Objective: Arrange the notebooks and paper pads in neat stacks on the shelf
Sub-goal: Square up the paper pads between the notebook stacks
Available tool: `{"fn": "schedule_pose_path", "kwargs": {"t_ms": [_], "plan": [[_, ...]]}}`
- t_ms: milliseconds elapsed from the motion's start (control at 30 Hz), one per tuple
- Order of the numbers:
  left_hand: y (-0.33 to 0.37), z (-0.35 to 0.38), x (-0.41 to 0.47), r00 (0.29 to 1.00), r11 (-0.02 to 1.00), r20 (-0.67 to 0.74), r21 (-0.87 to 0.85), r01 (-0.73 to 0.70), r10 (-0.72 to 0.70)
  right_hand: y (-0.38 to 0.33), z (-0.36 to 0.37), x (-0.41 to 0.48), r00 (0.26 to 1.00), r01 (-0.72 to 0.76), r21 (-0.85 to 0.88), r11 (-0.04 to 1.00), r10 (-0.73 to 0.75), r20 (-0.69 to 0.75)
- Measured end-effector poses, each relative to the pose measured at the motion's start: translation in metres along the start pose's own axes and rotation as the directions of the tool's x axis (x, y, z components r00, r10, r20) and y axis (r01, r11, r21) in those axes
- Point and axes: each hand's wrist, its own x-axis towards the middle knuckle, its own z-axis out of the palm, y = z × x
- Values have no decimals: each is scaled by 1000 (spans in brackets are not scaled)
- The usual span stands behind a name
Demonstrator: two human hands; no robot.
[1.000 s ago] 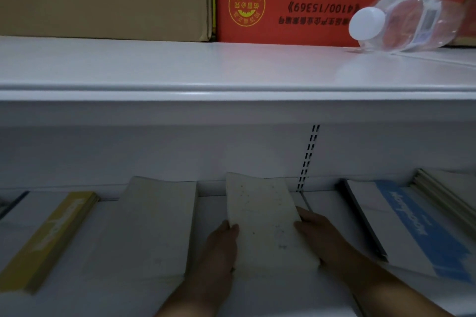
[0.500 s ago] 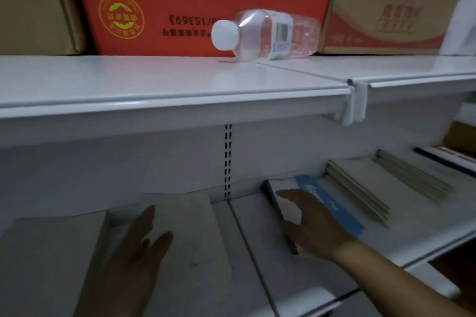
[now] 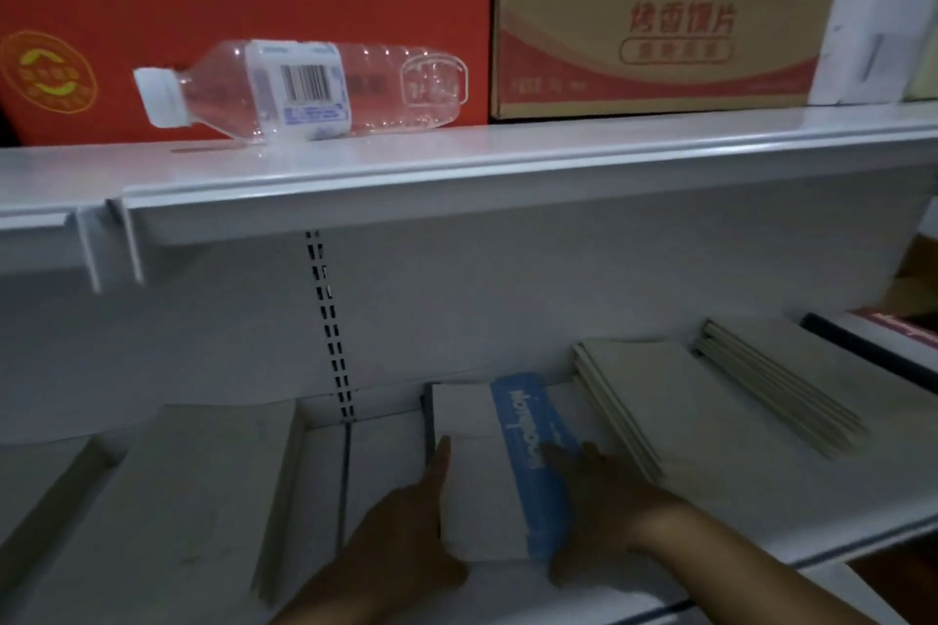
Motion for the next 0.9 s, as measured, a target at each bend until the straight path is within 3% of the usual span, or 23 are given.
{"fn": "schedule_pose_path", "kwargs": {"t_ms": [100,233,333,400,500,633,900], "plan": [[7,2,7,1000,1000,-14,17,17,-16,10,-11,10,997,75,-34,997,-76,-26],[14,1,13,995,996,-80,62,62,-57,17,-21,16,985,169,63,984,-167,-37],[19,-1,9,992,996,-95,-22,81,-83,22,-20,17,980,197,128,972,-193,-45],[18,-1,6,990,994,-109,-66,88,-95,19,-13,14,975,222,54,974,-219,-47],[14,1,11,989,994,-103,-31,104,-107,9,-5,7,975,220,2,975,-220,0],[13,-2,12,998,998,-46,30,48,-47,10,-9,12,968,236,-45,971,-239,-78],[10,-11,19,999,996,-25,88,23,-20,27,-9,10,956,240,82,967,-221,-195]]}}
